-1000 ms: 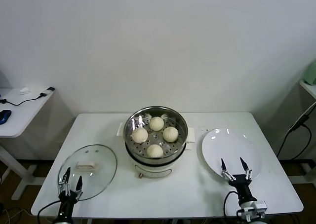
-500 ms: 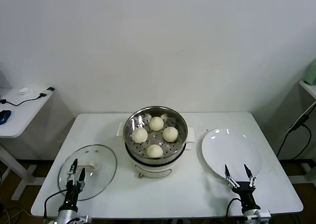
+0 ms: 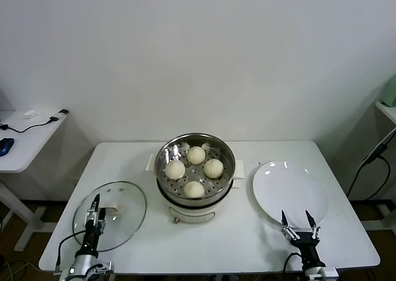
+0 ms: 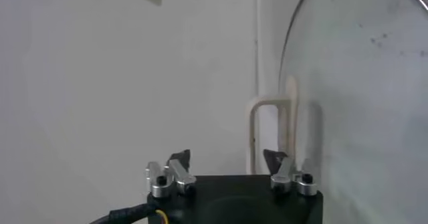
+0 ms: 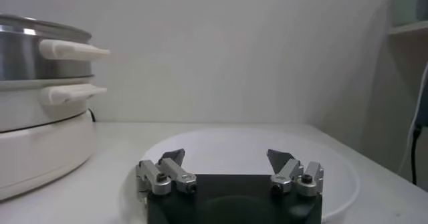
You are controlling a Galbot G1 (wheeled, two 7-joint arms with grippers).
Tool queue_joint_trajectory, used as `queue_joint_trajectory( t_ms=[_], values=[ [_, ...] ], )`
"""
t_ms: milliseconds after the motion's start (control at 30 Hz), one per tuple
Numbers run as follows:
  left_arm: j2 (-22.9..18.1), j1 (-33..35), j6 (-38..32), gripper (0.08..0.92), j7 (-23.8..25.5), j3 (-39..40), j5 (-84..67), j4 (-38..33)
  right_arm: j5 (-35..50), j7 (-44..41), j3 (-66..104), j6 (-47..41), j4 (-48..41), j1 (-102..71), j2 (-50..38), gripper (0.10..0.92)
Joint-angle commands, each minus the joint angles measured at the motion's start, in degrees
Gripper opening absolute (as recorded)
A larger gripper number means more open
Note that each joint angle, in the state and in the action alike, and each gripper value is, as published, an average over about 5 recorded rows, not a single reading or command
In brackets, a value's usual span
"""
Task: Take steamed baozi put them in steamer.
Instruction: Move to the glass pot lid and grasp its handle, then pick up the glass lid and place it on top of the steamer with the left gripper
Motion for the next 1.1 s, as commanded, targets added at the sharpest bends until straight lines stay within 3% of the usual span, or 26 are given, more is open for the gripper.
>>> queue_joint_trajectory(
  t_ms=[33,433,633,833,1100],
  values=[
    [0.2,-1.3,1.0,0.663,0.0,0.0,1.3,3.1,-0.1,-0.3,0.0,0.2,-0.3,-0.1,0.1,0.823],
    [-0.6,-1.5,1.7,0.308,0.3,0.1,0.2,2.7,-0.4,-0.5,-0.5,0.4,-0.5,-0.3,0.4,0.823],
    [-0.3,1.0,1.0,0.153,2.8,0.0,-3.9,-4.6,-0.5,-0.6,-0.5,0.9,-0.5,-0.7,0.5,0.823],
    [3.1,5.4,2.6,0.135,9.6,-2.3,-9.2,-17.5,-1.3,-0.5,-0.4,0.8,-0.4,-0.8,0.5,0.823],
    [11.6,10.0,11.4,0.135,25.1,-4.4,-18.6,-34.6,-4.4,0.4,-0.2,-0.5,-0.6,-0.3,0.9,0.823]
  ],
)
